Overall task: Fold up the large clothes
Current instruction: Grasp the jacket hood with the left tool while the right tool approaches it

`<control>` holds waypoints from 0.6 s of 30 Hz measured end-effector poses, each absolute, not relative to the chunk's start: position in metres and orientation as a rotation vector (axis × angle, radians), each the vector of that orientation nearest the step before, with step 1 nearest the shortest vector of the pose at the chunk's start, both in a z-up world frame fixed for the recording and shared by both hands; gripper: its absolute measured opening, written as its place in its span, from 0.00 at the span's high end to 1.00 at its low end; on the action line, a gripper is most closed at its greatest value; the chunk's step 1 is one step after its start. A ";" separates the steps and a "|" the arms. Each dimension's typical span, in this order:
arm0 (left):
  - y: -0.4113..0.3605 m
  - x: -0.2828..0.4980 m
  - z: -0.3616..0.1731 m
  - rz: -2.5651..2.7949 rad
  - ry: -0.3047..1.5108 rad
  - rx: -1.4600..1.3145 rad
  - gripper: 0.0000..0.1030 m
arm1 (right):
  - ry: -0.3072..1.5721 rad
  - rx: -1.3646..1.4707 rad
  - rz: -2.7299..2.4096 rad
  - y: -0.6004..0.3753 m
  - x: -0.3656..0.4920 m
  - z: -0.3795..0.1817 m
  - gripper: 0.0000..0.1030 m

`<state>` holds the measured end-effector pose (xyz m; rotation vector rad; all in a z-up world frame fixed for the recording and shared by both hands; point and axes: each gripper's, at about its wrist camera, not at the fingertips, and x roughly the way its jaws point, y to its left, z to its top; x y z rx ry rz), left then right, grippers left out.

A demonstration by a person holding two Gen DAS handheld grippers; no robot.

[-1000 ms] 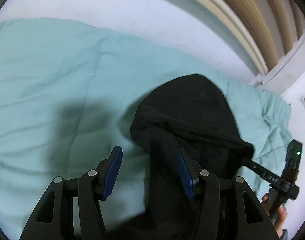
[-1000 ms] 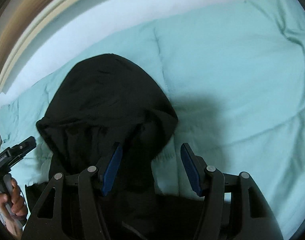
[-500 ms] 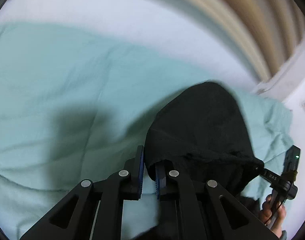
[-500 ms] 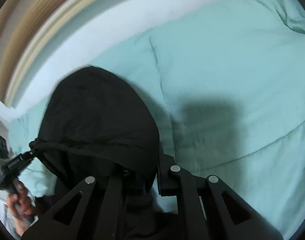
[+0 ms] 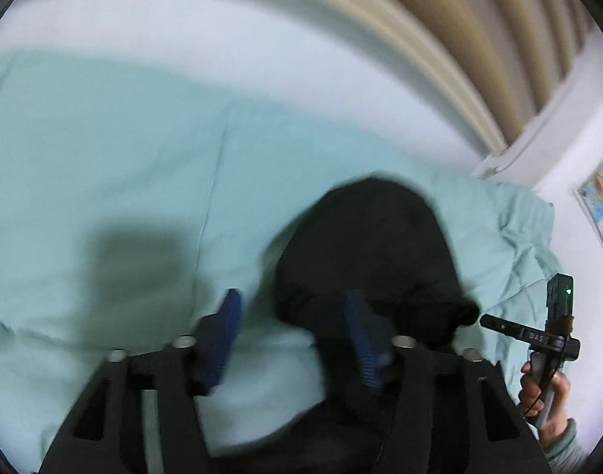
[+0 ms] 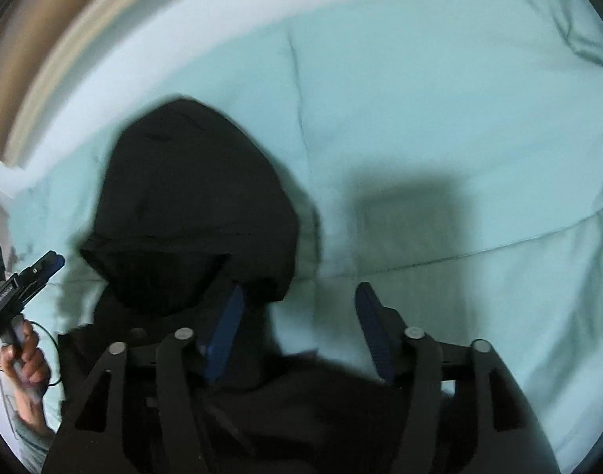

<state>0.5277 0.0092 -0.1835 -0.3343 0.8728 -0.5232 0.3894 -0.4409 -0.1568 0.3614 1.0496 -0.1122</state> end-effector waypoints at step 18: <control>-0.045 0.594 -0.258 -0.567 1.158 -0.213 0.24 | 1.171 0.356 -0.074 -0.422 0.466 -0.235 0.33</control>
